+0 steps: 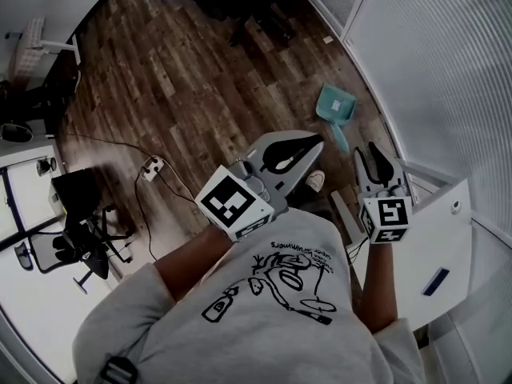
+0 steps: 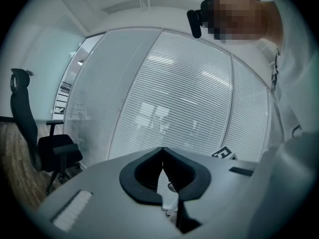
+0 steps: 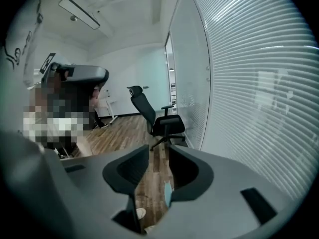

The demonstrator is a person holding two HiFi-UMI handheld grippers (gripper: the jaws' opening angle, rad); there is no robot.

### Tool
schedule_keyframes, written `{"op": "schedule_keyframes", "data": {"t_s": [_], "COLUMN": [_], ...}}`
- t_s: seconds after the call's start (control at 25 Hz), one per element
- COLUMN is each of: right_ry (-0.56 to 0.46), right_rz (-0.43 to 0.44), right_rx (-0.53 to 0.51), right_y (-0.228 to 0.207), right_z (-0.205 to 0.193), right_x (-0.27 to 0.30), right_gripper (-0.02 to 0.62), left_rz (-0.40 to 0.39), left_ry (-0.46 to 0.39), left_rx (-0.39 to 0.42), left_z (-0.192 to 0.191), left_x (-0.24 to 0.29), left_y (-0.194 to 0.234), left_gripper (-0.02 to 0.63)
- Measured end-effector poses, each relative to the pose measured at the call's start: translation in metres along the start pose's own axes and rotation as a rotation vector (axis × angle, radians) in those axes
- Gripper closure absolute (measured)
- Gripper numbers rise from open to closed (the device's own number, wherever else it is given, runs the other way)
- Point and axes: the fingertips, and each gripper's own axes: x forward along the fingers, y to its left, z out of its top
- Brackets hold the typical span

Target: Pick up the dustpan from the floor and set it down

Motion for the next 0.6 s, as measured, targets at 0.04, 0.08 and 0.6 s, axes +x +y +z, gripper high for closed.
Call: {"op": "schedule_keyframes", "data": {"t_s": [0.04,0.08,0.6], "right_ry": [0.014,0.028,0.214], "right_rz": [0.003,0.006,0.088], "right_rx": [0.0,0.001,-0.011], "right_y": [-0.002,-0.002,-0.007], "right_z": [-0.008,-0.016,-0.107], "right_x": [0.005,0.009,0.067], "right_gripper": [0.501,0.499,0.468], "left_rz": [-0.002,-0.006,-0.034], "left_ry": [0.004,0.008,0.042], "left_rx": [-0.002,-0.005,-0.025], "left_z": [-0.003,-0.006,-0.037], "left_x": [0.001,0.003,0.007], "left_y": [-0.001,-0.002,-0.011], "left_gripper": [0.604,0.604,0.604]}}
